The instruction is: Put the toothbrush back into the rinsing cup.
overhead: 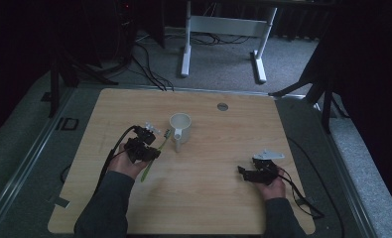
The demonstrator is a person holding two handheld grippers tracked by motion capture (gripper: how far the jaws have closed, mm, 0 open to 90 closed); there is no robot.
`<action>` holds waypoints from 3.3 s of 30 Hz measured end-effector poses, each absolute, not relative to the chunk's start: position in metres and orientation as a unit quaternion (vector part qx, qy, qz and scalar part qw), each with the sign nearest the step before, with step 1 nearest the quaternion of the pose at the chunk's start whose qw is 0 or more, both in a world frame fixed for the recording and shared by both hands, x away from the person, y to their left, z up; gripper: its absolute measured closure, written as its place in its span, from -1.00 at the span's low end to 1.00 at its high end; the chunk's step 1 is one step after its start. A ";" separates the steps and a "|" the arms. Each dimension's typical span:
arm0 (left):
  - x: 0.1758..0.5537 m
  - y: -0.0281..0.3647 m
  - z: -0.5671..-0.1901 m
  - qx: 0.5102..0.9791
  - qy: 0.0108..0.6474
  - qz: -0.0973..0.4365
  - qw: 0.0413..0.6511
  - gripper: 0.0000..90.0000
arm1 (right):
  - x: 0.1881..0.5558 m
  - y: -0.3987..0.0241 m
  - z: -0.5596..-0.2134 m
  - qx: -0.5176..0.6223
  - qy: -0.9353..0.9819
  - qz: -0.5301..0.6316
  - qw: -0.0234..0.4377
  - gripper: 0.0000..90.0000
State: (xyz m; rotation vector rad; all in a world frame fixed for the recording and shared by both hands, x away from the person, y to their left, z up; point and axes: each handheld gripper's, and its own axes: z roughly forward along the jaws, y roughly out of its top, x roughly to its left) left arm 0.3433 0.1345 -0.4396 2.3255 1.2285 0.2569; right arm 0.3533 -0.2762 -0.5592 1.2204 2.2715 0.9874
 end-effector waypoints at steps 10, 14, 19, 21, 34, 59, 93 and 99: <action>0.341 0.135 -0.437 0.847 0.442 0.115 0.274 0.82 | 0.353 -0.276 -0.559 0.434 0.808 0.351 0.189 -0.46; 0.340 0.134 -0.436 0.844 0.438 0.124 0.284 0.82 | 0.353 -0.276 -0.559 0.434 0.808 0.351 0.189 -0.46; 0.340 0.135 -0.434 0.841 0.438 0.131 0.291 0.82 | 0.353 -0.276 -0.559 0.434 0.808 0.351 0.189 -0.46; 0.339 0.136 -0.433 0.839 0.436 0.136 0.296 0.82 | 0.353 -0.276 -0.559 0.433 0.808 0.351 0.190 -0.46; 0.337 0.139 -0.429 0.832 0.426 0.160 0.318 0.82 | 0.353 -0.276 -0.559 0.433 0.808 0.352 0.190 -0.46; 0.335 0.142 -0.423 0.813 0.411 0.190 0.366 0.82 | 0.353 -0.276 -0.559 0.435 0.807 0.351 0.189 -0.46; 0.334 0.142 -0.418 0.770 0.413 0.228 0.430 0.82 | 0.353 -0.276 -0.559 0.434 0.808 0.351 0.189 -0.46; 0.333 0.139 -0.417 0.763 0.407 0.238 0.442 0.82 | 0.353 -0.276 -0.559 0.434 0.808 0.351 0.189 -0.46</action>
